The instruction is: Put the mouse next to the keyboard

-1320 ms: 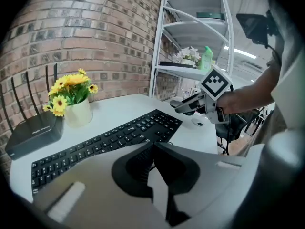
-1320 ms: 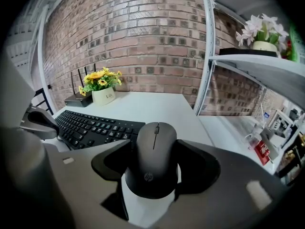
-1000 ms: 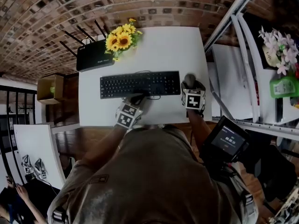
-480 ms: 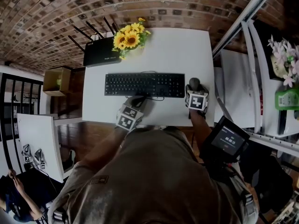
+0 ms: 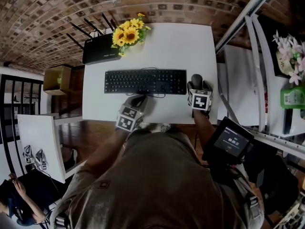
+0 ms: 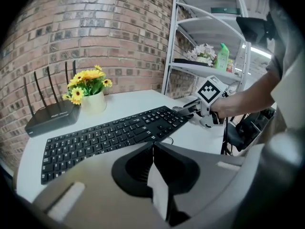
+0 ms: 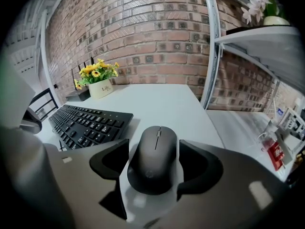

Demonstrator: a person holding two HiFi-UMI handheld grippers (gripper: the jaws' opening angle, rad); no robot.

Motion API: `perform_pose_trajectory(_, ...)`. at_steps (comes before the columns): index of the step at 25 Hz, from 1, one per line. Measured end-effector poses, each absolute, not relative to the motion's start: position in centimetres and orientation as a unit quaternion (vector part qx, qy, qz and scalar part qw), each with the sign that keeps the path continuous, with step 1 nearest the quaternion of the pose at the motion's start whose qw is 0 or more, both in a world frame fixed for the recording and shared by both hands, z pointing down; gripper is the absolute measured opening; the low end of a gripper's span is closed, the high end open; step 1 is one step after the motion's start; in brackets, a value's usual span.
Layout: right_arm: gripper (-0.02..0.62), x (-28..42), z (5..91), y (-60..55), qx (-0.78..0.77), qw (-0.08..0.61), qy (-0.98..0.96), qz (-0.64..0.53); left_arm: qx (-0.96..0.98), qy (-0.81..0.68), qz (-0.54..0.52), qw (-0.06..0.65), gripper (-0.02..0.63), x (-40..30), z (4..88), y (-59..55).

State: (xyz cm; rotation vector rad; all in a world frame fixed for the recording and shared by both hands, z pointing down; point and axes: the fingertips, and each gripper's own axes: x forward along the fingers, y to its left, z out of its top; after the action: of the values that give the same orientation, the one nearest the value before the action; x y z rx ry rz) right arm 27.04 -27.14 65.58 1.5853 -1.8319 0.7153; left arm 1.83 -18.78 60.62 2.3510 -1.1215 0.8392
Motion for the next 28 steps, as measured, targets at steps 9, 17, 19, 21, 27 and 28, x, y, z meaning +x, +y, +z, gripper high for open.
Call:
perform_pose_trajectory(9, 0.314, 26.7, 60.8, -24.7, 0.619, 0.273, -0.704, 0.218, 0.833, -0.426, 0.252, 0.247, 0.005, 0.0, 61.2, -16.4)
perform_pose_trajectory(17, 0.216, 21.6, 57.2, -18.0, 0.608, 0.244, -0.728, 0.202, 0.82, -0.454, 0.155, 0.312, 0.005, -3.2, 59.1, -13.3)
perform_pose_trajectory(19, 0.193, 19.8, 56.8, -15.9, 0.6, 0.243, -0.735, 0.199, 0.817, -0.458, 0.138, 0.321, 0.003, -4.4, 58.7, -11.9)
perform_pose_trajectory(21, 0.17, 17.7, 56.2, -13.9, 0.592, 0.243, -0.743, 0.195, 0.817, -0.459, 0.125, 0.327, 0.003, -5.6, 58.3, -10.2)
perform_pose_trajectory(27, 0.111, 11.9, 55.0, -7.8, 0.568, 0.235, -0.765, 0.19, 0.82, -0.46, 0.103, 0.325, 0.002, -9.0, 57.2, -5.0)
perform_pose_trajectory(28, 0.102, 11.0, 54.8, -6.7, 0.565, 0.232, -0.769, 0.189, 0.822, -0.458, 0.102, 0.323, 0.002, -9.5, 57.1, -4.0)
